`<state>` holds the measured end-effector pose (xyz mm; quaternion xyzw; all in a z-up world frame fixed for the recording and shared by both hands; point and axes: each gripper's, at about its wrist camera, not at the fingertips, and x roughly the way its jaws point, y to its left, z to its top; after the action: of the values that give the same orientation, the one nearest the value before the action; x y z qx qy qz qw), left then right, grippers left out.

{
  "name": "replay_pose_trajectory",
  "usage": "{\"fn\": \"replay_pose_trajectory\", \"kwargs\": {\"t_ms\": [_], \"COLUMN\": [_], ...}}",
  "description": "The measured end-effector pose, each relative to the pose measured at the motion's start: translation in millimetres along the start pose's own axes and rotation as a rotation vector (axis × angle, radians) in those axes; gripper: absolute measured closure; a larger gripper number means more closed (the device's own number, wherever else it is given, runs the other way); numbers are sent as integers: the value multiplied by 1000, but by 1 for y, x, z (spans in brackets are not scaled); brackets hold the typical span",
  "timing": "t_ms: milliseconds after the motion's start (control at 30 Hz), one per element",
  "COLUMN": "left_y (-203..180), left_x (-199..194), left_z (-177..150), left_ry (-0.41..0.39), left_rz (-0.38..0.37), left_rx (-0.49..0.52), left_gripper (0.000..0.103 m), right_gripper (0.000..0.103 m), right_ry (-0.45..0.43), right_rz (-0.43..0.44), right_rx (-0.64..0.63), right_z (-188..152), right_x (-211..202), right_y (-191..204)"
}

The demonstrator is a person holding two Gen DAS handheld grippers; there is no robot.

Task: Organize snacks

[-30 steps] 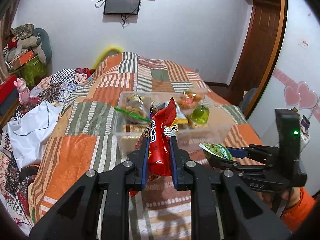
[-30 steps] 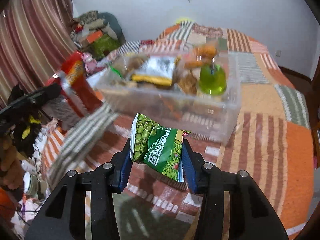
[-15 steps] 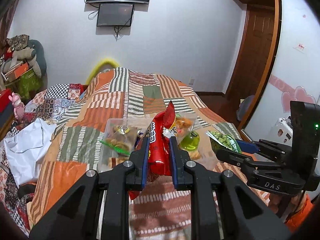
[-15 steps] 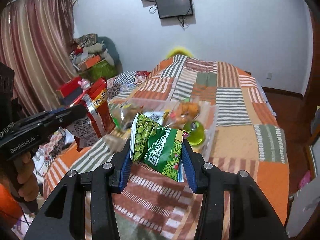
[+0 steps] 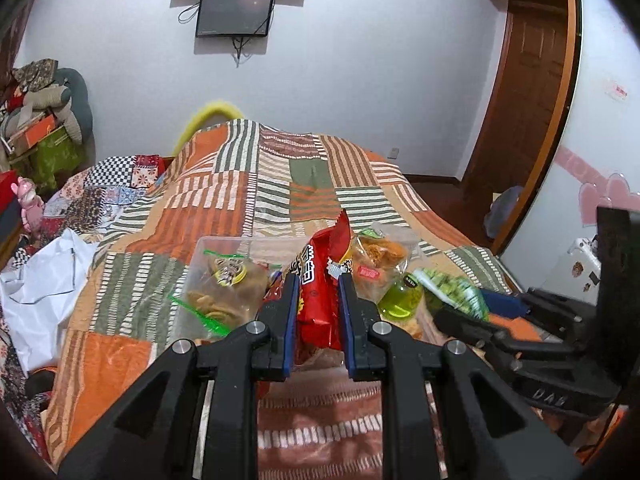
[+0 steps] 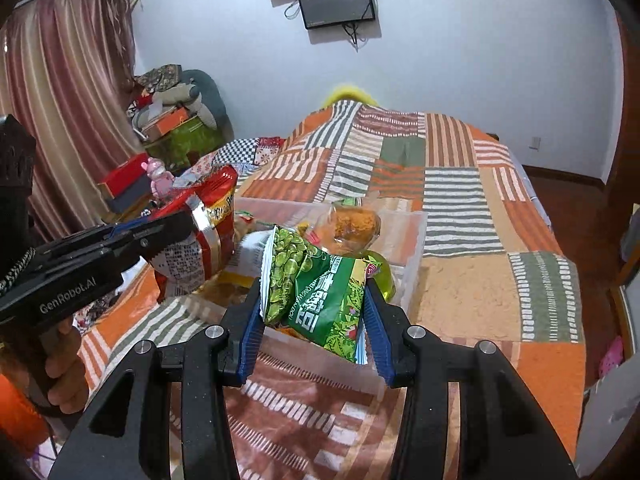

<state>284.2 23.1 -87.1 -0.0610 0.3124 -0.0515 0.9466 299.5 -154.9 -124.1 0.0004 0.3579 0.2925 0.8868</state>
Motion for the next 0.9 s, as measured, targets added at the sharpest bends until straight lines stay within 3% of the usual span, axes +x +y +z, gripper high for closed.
{"fn": "replay_pose_trajectory", "kwargs": {"t_ms": [200,433,533,667,900], "left_y": [-7,-13,-16,-9,-2], "left_x": [19,24,26,26,2], "left_z": [-3,-10,-16,-22,-23], "left_ry": [24,70,85,107,88], "left_rz": [2,-62,-47,-43,-77], "left_rx": [12,27,50,37,8], "left_gripper": [84,73,66,57,49], "right_gripper": [60,55,49,31,31], "right_ry": [33,76,85,74,54], "right_rz": [0,22,7,-48,-32], "right_rx": [-2,30,-4,-77,-62], "right_z": [0,-5,-7,-9,-6], "right_x": [17,27,24,22,5], "right_y": [-1,-8,-1,11,7]}}
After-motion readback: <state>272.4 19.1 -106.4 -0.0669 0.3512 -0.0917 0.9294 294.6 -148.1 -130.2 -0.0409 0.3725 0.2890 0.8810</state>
